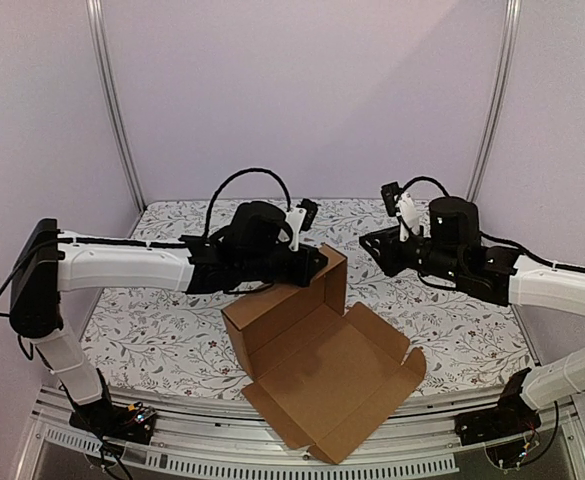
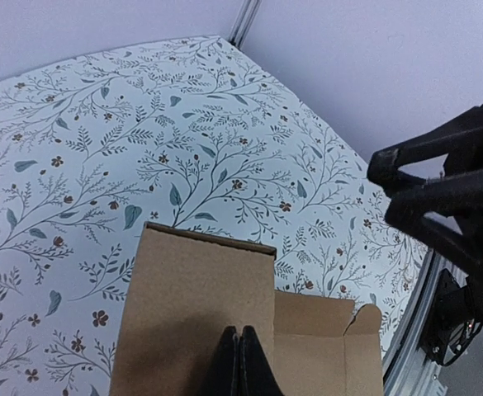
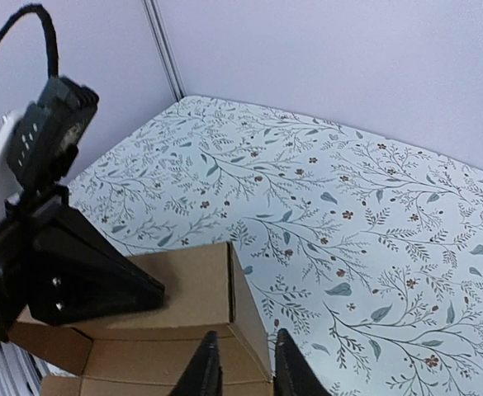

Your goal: Fold the paper box

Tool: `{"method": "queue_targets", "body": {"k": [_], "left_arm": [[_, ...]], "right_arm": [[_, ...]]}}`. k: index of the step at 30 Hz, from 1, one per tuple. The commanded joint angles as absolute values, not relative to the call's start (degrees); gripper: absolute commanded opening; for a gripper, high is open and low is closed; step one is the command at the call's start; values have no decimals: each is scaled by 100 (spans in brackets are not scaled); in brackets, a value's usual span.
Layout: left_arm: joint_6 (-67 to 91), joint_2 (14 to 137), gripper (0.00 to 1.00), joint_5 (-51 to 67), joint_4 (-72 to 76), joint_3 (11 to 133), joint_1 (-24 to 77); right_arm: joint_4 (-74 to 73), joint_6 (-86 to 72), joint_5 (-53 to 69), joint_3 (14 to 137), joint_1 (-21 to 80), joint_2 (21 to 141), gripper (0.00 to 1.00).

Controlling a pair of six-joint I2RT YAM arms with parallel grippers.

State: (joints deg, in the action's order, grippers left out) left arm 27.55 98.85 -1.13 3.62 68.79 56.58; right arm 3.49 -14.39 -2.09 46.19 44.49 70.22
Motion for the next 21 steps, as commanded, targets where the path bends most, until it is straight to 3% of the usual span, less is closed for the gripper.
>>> {"method": "queue_targets", "body": {"k": [1,3,13,21], "left_arm": [[2852,10140,0,-178,-229,6853,5805],[2861,10142,0,-193,-233,6872,5833],[2878,10216,0,-217,-241,6926,5933],[2895,10275,0,-194,-253,6959,5967]], "right_arm": [[668,-1225,-67,5203,4424,7400,8],[673,-1213,-66,5386,4423,7653,0],[962,-1387,331,5712,4428,8564,0],[1145,-1613,408,5298,4424,9050,0]]}}
